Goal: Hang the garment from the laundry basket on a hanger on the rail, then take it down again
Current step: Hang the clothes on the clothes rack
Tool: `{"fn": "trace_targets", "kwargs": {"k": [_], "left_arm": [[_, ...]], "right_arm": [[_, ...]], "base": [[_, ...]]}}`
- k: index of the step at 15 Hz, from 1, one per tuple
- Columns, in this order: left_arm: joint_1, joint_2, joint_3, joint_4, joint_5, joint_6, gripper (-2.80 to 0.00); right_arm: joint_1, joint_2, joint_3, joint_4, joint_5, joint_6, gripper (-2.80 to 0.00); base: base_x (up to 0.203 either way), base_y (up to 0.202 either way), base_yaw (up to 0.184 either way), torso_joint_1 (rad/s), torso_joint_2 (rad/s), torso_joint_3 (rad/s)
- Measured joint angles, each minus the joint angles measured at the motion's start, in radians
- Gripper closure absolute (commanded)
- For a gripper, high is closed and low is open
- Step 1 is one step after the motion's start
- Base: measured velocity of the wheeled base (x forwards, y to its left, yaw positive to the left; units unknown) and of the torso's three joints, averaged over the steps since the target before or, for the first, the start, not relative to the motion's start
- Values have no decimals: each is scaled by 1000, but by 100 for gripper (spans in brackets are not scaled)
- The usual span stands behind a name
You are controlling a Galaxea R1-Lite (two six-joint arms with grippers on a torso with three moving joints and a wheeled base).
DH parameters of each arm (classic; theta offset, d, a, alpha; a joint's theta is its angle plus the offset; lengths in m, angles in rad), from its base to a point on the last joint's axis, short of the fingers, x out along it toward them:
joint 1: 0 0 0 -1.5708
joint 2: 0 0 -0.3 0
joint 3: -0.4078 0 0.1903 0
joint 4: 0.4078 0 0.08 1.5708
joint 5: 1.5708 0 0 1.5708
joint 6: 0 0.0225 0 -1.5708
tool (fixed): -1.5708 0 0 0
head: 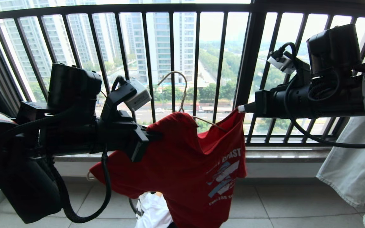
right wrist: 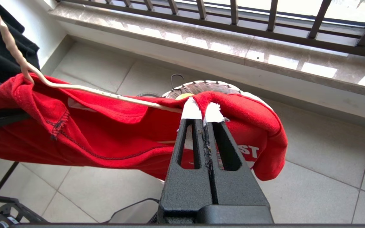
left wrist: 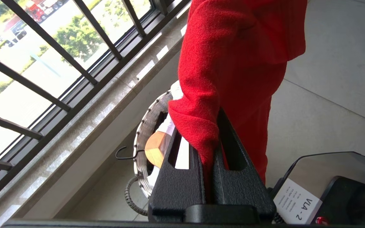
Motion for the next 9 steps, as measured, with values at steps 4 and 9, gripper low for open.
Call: {"fn": "trace_targets", "kwargs": {"k": [4, 9], "left_arm": [[0, 42, -9, -1, 4, 7, 0], [0, 85, -21, -2, 8, 7, 0]], "right_arm": [[32, -13, 4, 4, 2, 5, 0], [107, -19, 18, 4, 4, 50, 0]], "base": [[0, 0, 0, 0, 0, 0], [0, 0, 0, 0, 0, 0]]}}
